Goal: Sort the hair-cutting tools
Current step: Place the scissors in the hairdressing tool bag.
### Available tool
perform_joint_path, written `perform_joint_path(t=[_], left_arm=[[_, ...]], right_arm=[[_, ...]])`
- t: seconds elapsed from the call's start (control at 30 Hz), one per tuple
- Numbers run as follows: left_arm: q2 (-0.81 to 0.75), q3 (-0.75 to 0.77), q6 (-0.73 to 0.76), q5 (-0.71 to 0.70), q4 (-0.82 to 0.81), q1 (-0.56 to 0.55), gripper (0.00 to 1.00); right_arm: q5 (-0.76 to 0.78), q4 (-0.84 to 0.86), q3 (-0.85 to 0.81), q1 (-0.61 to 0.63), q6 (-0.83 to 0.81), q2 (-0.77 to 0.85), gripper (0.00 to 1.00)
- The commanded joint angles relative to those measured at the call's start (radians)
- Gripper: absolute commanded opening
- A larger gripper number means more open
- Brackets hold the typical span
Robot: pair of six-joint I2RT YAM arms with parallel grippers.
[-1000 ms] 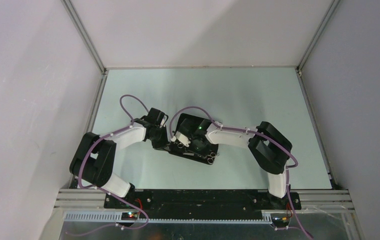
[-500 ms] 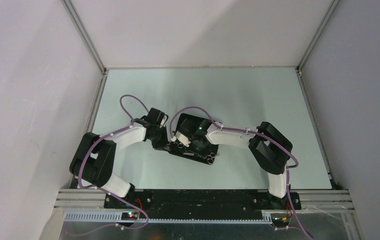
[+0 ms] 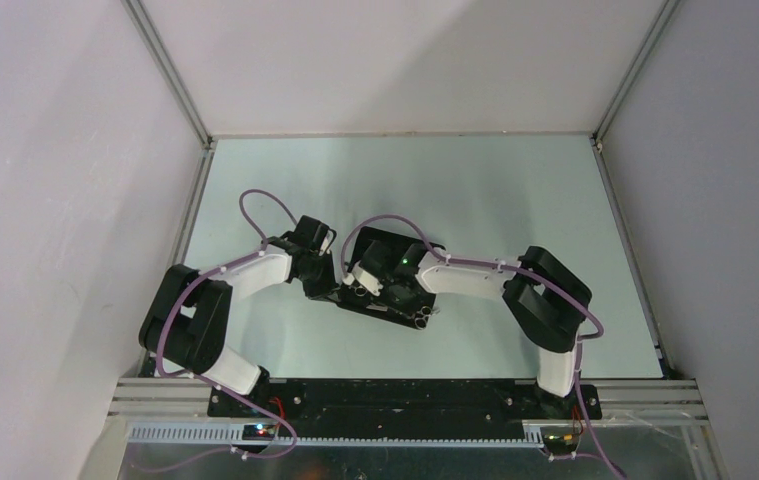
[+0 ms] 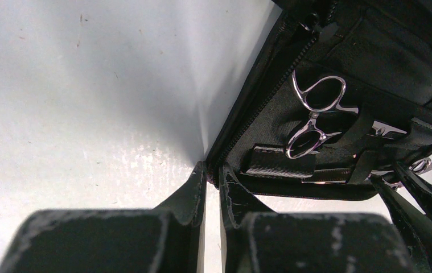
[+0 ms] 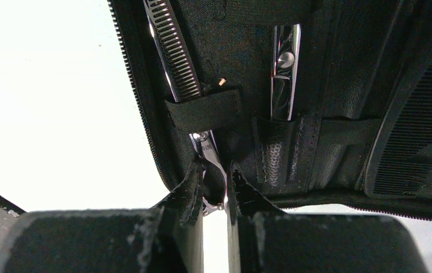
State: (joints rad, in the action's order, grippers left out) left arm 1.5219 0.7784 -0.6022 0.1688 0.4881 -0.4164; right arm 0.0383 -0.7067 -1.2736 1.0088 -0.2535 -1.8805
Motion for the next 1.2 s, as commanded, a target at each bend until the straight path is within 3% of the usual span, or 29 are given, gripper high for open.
perform_joint_path(t=[0.0,0.7,1.17], left_arm=[[0.008,-0.021,0.003,-0.010,0.035,-0.004,0.00],[-0.008,-0.026,0.006,-0.015,0.038,-0.004,0.00],[-0.028,-0.041,0.005,0.010,0.015,-0.006,0.00]], right_arm=[[0.015,-0.020,0.065,0.002,0.042,-0.015,0.00],[0.012,-0.020,0.051,-0.002,0.109,-0.014,0.00],[0.034,0.045,-0.059,0.021,0.085,-0.078,0.00]])
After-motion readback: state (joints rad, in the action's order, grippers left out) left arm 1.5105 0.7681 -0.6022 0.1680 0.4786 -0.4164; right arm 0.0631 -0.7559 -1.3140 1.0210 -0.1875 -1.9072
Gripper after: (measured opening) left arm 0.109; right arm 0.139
